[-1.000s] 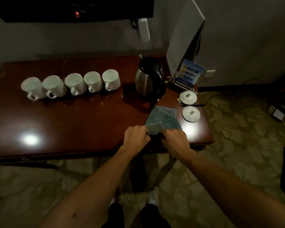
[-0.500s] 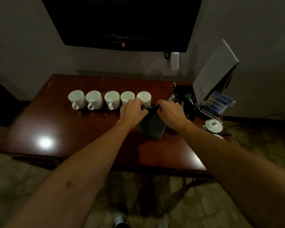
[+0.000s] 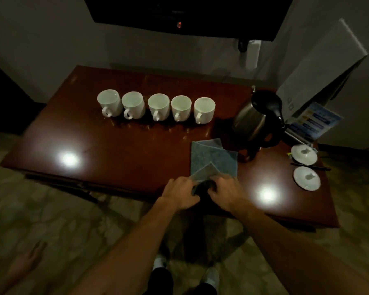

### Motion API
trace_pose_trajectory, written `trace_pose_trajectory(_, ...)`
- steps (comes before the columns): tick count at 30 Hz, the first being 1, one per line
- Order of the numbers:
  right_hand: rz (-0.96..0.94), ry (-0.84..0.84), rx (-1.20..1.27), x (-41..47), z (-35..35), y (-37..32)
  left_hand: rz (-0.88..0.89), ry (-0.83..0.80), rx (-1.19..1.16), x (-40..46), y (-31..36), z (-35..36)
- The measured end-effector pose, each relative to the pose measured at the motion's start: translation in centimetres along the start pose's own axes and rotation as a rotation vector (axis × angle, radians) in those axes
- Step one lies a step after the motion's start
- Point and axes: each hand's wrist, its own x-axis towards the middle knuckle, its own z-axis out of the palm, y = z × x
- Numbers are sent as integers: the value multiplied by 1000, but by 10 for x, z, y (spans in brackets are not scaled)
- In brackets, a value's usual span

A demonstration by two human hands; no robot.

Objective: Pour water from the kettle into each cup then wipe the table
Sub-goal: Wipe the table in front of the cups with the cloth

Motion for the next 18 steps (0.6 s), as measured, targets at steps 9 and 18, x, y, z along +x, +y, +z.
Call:
trace_pose_trajectory(9, 47, 108, 1, 53, 43, -2, -18, 341, 15, 9, -49, -7)
trace_pose_trajectory(18, 168, 332, 21, 101, 72, -73, -24, 434, 32, 17, -169, -28)
